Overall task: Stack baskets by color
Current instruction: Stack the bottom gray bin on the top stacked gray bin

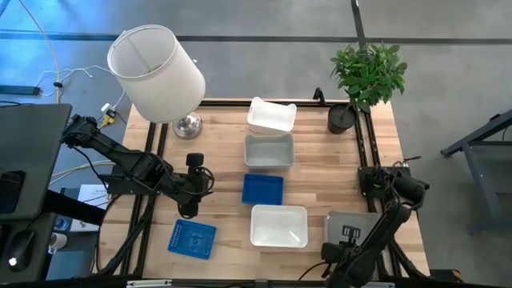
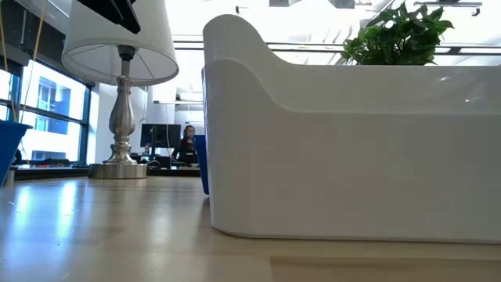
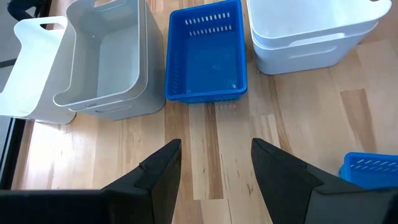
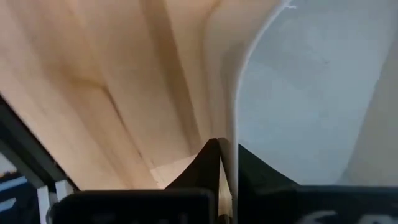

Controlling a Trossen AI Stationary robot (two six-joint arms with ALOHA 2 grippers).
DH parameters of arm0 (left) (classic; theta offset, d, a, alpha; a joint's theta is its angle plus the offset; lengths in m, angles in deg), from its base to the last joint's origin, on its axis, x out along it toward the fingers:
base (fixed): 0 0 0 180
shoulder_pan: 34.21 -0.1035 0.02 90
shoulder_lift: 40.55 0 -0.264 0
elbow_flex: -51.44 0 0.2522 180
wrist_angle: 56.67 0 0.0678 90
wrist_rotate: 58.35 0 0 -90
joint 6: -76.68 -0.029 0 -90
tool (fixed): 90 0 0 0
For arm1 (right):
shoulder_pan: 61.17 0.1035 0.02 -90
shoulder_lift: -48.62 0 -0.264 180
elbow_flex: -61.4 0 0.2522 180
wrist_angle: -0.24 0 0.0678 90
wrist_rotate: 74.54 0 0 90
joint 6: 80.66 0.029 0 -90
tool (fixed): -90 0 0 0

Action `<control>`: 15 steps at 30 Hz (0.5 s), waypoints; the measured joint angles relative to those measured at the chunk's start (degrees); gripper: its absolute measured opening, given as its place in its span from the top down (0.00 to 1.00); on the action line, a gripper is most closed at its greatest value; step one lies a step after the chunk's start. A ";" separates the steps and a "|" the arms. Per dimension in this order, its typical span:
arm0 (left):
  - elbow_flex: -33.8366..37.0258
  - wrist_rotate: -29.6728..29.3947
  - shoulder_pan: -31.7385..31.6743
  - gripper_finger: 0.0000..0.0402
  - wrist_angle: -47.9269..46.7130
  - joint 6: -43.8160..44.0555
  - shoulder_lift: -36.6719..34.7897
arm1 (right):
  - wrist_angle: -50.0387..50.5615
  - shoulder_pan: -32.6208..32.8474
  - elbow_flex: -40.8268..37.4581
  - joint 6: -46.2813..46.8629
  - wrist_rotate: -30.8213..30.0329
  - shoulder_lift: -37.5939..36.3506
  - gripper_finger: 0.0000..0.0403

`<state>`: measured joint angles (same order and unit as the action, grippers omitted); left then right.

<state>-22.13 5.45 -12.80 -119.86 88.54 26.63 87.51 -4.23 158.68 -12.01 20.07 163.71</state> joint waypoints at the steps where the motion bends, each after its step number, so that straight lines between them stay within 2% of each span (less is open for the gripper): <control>1: 0.00 0.00 0.02 0.55 -0.02 -0.01 0.00 | 0.25 -0.19 0.01 0.87 -0.04 0.00 0.99; 6: 0.00 -0.02 0.01 0.55 -0.06 -2.43 -0.33 | 4.01 -1.16 2.19 4.37 -0.61 -0.09 1.00; 13: -0.02 0.03 -0.98 0.55 -0.83 -2.53 -3.97 | 16.10 -2.06 10.59 9.67 -5.58 -0.16 1.00; 15: -0.02 0.04 -1.62 0.55 -1.58 -2.60 -5.47 | 16.74 -2.65 12.50 10.12 -6.12 -0.40 1.00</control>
<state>-22.16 5.49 -14.42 -121.45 85.93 21.16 104.25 -6.88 171.18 -1.89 13.96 163.31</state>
